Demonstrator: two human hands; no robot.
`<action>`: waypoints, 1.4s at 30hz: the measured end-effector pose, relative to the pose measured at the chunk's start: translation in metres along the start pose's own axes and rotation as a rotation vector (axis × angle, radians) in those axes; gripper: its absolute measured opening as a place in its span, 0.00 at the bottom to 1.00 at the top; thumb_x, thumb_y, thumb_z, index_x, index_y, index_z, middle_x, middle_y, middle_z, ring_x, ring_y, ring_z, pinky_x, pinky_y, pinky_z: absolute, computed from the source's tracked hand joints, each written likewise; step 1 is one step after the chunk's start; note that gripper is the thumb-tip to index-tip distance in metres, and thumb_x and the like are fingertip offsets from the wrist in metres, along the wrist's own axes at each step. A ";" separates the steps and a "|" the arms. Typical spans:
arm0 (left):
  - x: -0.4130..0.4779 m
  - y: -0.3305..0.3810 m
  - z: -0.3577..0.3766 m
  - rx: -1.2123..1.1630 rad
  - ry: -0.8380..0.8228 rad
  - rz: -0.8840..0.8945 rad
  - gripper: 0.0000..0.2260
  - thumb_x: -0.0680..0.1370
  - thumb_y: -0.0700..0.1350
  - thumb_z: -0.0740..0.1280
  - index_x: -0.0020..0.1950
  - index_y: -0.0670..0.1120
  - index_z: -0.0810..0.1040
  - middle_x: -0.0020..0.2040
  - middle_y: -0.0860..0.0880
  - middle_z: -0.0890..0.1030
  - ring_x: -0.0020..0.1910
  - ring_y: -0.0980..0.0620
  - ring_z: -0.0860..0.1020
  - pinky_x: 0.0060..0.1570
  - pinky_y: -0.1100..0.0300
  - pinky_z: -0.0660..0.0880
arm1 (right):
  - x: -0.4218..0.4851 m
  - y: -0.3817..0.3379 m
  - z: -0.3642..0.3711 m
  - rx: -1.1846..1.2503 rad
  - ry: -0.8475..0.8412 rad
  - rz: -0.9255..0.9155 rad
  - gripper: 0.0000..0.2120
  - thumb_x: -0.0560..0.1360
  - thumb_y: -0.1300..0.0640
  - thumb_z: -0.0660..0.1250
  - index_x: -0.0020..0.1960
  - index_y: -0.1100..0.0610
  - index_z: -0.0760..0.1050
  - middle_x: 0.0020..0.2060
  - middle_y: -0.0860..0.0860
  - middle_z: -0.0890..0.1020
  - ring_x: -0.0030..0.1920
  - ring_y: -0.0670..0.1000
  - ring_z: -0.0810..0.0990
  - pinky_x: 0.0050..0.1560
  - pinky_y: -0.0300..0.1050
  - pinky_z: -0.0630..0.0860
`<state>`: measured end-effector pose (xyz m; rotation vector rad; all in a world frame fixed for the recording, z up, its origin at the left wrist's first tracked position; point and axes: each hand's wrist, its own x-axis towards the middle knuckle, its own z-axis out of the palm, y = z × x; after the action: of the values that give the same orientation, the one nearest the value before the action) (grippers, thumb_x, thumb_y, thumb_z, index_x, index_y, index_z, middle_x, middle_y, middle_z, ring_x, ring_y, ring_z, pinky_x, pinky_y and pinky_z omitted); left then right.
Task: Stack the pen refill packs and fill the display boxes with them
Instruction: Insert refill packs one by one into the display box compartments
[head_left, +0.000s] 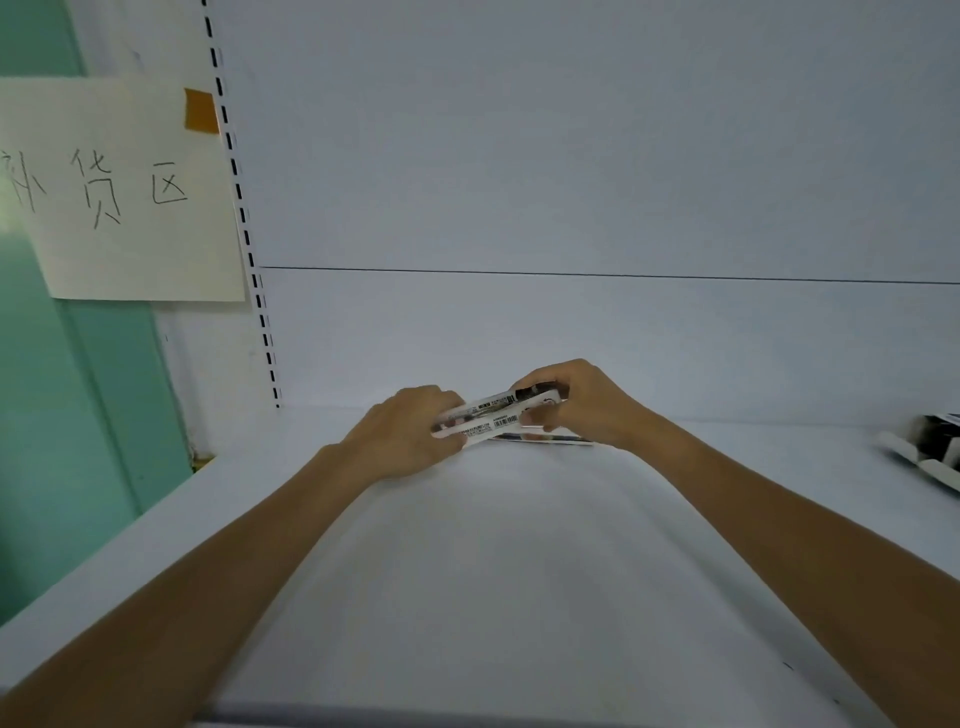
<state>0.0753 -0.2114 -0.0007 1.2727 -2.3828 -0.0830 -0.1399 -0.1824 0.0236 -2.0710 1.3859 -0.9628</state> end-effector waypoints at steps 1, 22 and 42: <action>0.000 0.000 0.000 -0.060 -0.008 -0.006 0.11 0.76 0.50 0.65 0.58 0.54 0.74 0.50 0.54 0.73 0.51 0.51 0.73 0.47 0.59 0.68 | 0.000 0.000 0.000 -0.029 0.005 -0.012 0.12 0.69 0.64 0.73 0.49 0.51 0.79 0.41 0.42 0.81 0.37 0.39 0.79 0.40 0.30 0.73; -0.015 0.002 -0.017 -0.181 0.067 -0.230 0.16 0.79 0.59 0.56 0.36 0.50 0.63 0.33 0.52 0.70 0.32 0.53 0.68 0.32 0.58 0.62 | -0.013 0.008 -0.012 -0.123 0.145 0.191 0.04 0.71 0.59 0.71 0.42 0.54 0.76 0.38 0.49 0.79 0.34 0.46 0.73 0.30 0.31 0.68; 0.001 0.052 -0.015 -1.432 -0.015 -0.584 0.09 0.82 0.43 0.54 0.57 0.41 0.70 0.47 0.42 0.79 0.40 0.47 0.79 0.35 0.55 0.78 | -0.029 -0.008 0.022 -0.240 0.572 -0.239 0.12 0.77 0.62 0.62 0.58 0.57 0.79 0.48 0.52 0.80 0.44 0.50 0.78 0.46 0.46 0.76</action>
<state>0.0405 -0.1797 0.0265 1.0310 -1.1838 -1.5871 -0.1256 -0.1525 0.0063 -2.2773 1.6087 -1.6590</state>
